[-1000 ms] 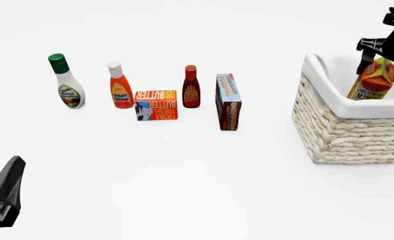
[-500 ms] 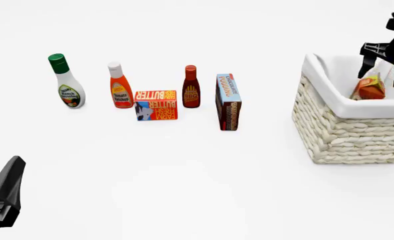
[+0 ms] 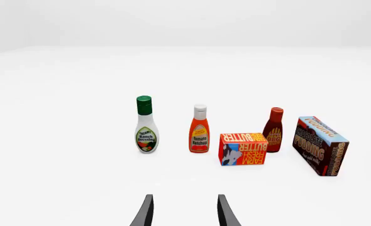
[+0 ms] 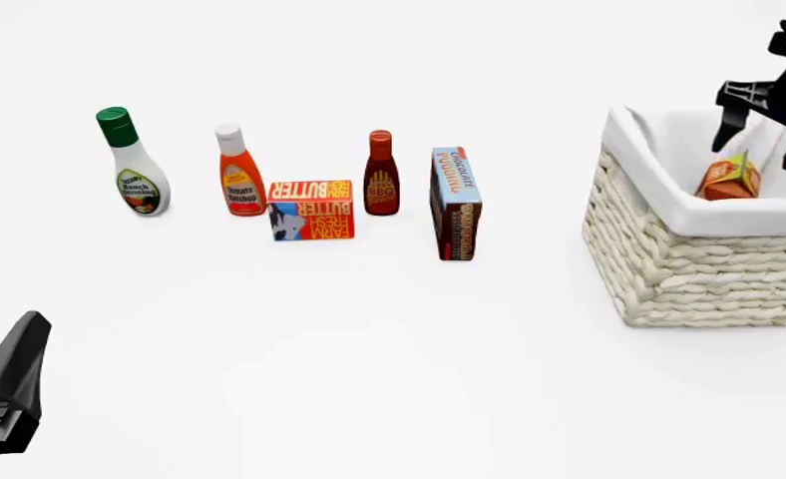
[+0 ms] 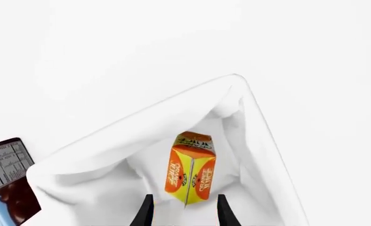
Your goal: Pick the orange juice and place it in the basket.
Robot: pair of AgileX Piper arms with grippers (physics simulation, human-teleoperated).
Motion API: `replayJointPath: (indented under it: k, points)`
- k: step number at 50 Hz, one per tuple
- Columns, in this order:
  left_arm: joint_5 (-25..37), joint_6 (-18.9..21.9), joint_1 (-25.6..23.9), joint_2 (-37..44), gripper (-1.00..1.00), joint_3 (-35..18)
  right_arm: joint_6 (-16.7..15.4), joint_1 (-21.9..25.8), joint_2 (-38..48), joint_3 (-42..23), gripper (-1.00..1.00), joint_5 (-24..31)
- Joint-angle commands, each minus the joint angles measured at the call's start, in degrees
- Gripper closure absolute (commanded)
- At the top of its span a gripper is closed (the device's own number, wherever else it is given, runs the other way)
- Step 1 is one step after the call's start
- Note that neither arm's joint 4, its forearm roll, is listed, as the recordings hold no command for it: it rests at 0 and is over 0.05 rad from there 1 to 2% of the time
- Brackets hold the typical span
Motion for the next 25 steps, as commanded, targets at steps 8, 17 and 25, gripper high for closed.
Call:
replayJointPath:
  k: [8,17,25]
  points:
    - [0.11,0.07,0.13,-0.28,-1.0,0.08,0.78,1.25,-2.82,0.86,-1.0,0.65]
    - [0.12,0.05,0.11,-0.28,-1.0,0.09,0.76,1.43,-5.32,2.71,-1.0,0.65]
    - [0.11,0.06,0.12,-0.28,-1.0,0.09,0.74,1.49,-7.73,4.03,-1.0,0.65]
